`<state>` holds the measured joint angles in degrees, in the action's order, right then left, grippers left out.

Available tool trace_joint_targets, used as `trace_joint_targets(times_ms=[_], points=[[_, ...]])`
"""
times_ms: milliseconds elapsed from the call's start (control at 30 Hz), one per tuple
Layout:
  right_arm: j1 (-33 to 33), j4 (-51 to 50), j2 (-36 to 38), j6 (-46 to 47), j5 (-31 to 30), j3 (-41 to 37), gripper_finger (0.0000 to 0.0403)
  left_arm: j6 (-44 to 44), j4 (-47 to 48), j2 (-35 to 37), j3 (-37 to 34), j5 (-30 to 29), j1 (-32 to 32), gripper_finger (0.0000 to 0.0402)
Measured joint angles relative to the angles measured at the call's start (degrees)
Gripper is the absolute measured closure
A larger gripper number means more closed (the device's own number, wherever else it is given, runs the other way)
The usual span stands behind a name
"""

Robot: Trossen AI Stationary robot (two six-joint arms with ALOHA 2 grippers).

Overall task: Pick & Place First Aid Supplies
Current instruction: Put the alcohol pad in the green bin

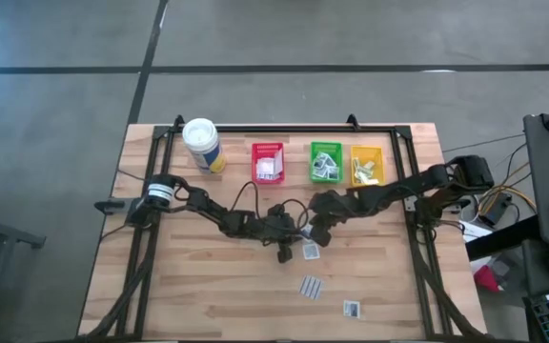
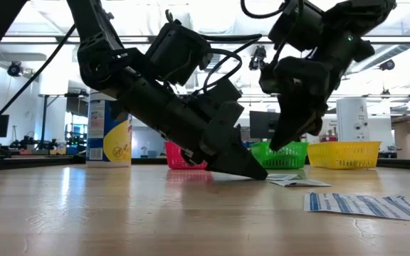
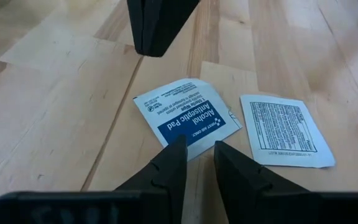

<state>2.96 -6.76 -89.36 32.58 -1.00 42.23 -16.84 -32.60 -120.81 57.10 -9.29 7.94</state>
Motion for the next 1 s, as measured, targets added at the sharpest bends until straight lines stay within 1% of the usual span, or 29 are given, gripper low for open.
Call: trace_joint_targets(times_ms=[100,233,333,467,600,700,767,900,1000], points=[[0.0,-3.1,0.0,-1.0,0.2,1.9,0.0394,0.0,0.0,0.0,0.0,0.1,0.0,0.0307],[-0.1,-12.8,0.1,-3.2,0.7,6.4,0.0384,0.0,0.0,0.0,0.0,0.2,0.0,0.0307],[-0.2,-20.4,0.1,-4.4,-0.6,10.2,0.0363,0.0,0.0,-0.1,0.0,0.2,0.0,0.0307],[-0.2,-26.6,0.1,-6.6,-3.3,14.1,0.0326,0.1,0.0,-0.1,-0.1,0.2,0.0,0.0307],[-0.2,-31.2,0.2,-7.0,-3.5,14.9,0.0298,0.2,0.0,-0.1,-0.1,0.4,0.0,0.0307],[0.2,-30.9,0.2,-5.1,-3.5,12.2,0.0289,0.3,0.0,-0.1,-0.1,0.4,0.0,0.0307],[0.6,-28.4,0.2,-2.6,-3.3,9.2,0.0287,0.3,0.0,-0.1,-0.1,0.4,0.0,0.0307],[0.8,-19.0,0.2,2.8,0.5,3.7,0.0294,0.3,0.0,-0.1,-0.1,0.4,0.0,0.0307],[0.8,-11.7,0.2,5.5,2.0,0.9,0.0303,0.3,0.0,-0.1,-0.1,0.4,0.0,0.0307]])
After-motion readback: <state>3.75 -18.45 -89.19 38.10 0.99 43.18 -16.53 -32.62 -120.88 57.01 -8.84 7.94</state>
